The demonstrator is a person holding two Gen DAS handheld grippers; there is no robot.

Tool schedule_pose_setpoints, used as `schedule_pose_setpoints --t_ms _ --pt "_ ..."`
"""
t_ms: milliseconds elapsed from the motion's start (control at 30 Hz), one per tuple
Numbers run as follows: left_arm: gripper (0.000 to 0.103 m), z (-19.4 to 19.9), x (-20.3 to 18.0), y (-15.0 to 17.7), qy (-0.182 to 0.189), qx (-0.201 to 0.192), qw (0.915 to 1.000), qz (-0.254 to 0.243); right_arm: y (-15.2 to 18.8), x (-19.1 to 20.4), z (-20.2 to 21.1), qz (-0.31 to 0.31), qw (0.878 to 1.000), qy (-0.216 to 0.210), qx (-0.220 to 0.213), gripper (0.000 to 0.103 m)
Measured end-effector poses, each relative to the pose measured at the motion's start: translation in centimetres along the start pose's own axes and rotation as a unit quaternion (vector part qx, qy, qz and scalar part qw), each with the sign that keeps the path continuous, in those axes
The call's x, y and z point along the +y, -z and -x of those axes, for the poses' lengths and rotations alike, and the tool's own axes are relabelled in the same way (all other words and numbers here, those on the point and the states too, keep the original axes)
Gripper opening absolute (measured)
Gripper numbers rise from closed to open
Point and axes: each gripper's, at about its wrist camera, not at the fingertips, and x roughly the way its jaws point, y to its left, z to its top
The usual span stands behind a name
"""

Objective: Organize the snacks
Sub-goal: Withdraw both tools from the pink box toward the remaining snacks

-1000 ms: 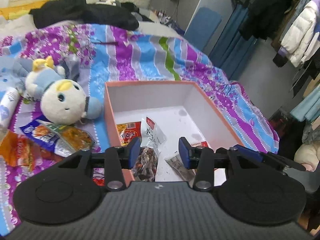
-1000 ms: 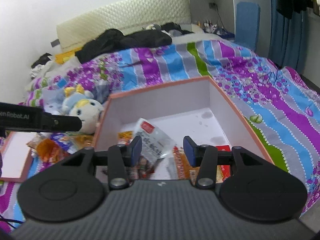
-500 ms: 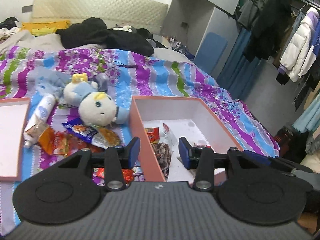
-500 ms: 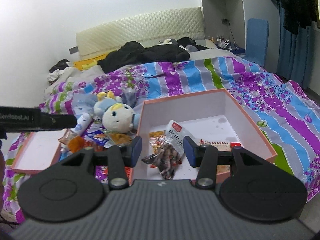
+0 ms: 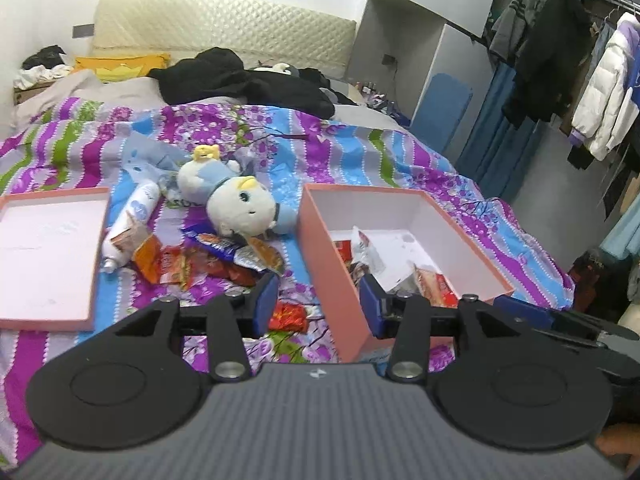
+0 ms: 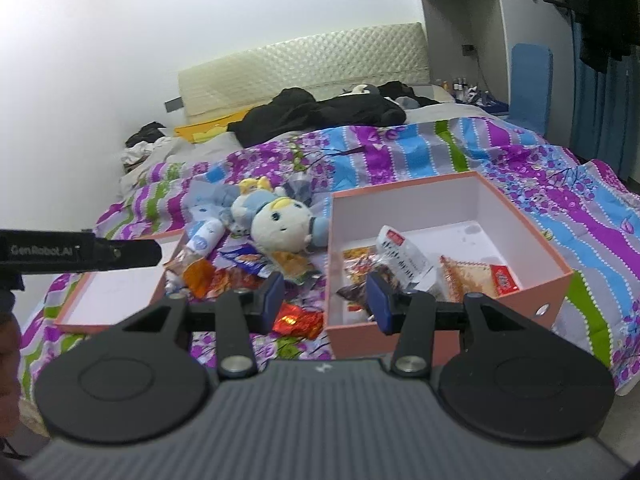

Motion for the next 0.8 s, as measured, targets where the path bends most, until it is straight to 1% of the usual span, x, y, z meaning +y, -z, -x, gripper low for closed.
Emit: schedule_pose_setpoints --t_ms 133,300,400,467,567,800 --pt "0.052 1.4 0.9 1.3 -0.01 -0.004 0.9999 0.013 1.1 0.8 0.6 0.006 1.0 -0.005 0.005 0.048" --pt "0.054 1.8 1.6 3.1 -0.025 0.012 0.9995 0.018 3.0 1.7 0.6 0.003 1.0 -0.011 0.016 0.048" --pt "0.06 1.6 2.0 4.3 -0.036 0.016 0.9991 0.015 4.4 2.3 0.4 0.001 1.0 -0.016 0.027 0.048" --pt "0.06 1.3 2.2 5.0 -0.039 0.027 0.9988 0.01 5.1 2.6 0.2 0.001 0.999 -0.023 0.034 0.048" --pt "0.06 1.0 2.8 5.9 -0.045 0.035 0.9982 0.017 5.8 2.9 -0.2 0.01 0.999 -0.028 0.045 0.048" --pt "0.06 0.2 4.3 7.4 -0.053 0.043 0.9969 0.039 7.1 3.3 -1.6 0.011 0.997 -0.029 0.067 0.048"
